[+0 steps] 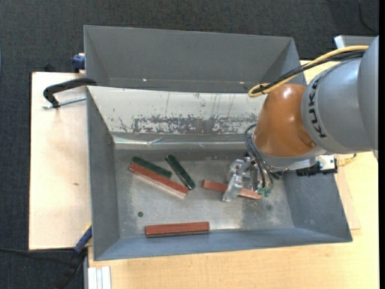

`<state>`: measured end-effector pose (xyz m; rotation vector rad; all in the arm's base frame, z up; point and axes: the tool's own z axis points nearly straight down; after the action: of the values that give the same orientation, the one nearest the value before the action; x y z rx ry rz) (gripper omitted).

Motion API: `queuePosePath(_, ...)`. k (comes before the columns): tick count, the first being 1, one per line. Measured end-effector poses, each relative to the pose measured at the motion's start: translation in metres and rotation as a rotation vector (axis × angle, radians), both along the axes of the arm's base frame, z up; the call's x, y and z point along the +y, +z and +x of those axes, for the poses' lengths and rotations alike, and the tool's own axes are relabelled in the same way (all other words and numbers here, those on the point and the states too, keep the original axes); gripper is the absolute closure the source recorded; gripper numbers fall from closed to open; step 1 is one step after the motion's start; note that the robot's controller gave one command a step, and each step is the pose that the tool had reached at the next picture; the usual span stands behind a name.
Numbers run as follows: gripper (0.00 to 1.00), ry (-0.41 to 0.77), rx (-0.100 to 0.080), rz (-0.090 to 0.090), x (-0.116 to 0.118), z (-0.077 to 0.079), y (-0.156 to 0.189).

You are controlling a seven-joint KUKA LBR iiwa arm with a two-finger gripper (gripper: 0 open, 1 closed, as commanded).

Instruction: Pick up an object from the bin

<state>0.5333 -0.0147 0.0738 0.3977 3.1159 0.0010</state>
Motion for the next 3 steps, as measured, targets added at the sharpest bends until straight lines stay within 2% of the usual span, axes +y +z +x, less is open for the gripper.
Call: queuePosePath(3, 1.00, 0.000, -0.006, 0.000, 0.000, 0.001, 0.030)
